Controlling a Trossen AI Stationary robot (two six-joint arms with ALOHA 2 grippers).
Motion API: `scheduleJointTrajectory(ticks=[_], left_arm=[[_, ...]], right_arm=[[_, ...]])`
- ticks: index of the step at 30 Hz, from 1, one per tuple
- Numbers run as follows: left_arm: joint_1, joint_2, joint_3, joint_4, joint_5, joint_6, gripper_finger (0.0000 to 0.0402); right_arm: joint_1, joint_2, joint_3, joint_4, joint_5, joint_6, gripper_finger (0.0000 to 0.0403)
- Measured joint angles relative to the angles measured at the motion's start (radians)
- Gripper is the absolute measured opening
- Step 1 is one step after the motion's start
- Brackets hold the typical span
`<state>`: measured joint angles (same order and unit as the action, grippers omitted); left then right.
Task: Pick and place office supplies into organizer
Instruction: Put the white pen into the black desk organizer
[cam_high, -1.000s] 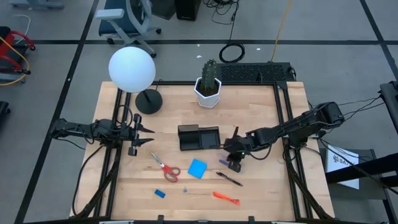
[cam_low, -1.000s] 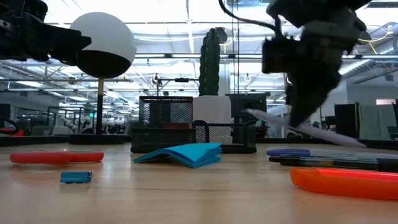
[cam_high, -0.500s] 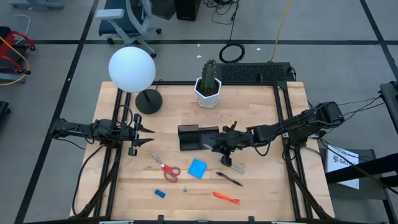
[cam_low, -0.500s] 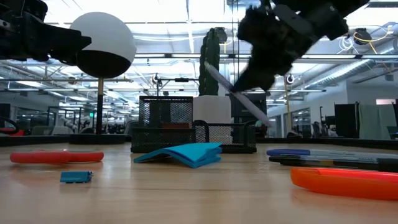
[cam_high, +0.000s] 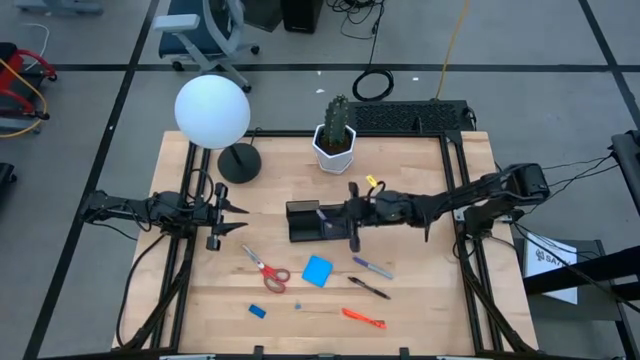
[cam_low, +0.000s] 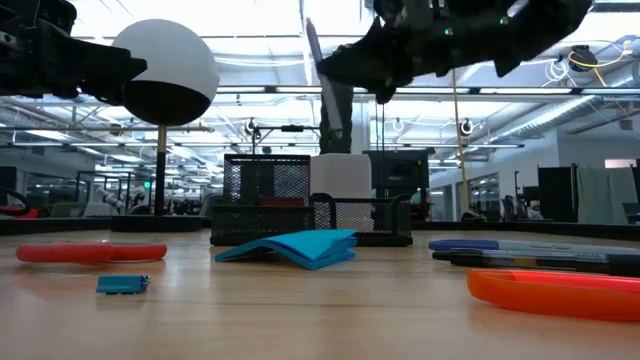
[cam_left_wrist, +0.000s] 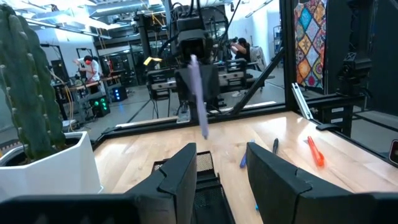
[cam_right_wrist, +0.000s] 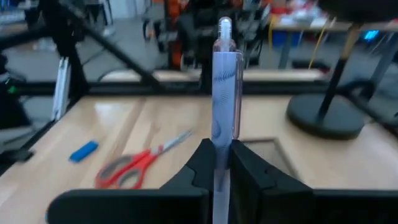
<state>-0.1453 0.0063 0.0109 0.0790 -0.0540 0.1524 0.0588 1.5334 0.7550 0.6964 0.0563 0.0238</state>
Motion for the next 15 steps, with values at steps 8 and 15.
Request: scheduleJointTrajectory(ticks=[8, 15], left_arm=[[0.000, 0.000, 0.000, 0.002, 0.000, 0.000, 0.0145], [0.000, 0.000, 0.000, 0.000, 0.000, 0.000, 0.0145]], right_arm=[[-0.059, 0.075, -0.094, 0.316, -0.001, -0.065, 0.0019], [-0.099, 0.189, -0.098, 0.548, -0.013, -0.074, 0.0019]])
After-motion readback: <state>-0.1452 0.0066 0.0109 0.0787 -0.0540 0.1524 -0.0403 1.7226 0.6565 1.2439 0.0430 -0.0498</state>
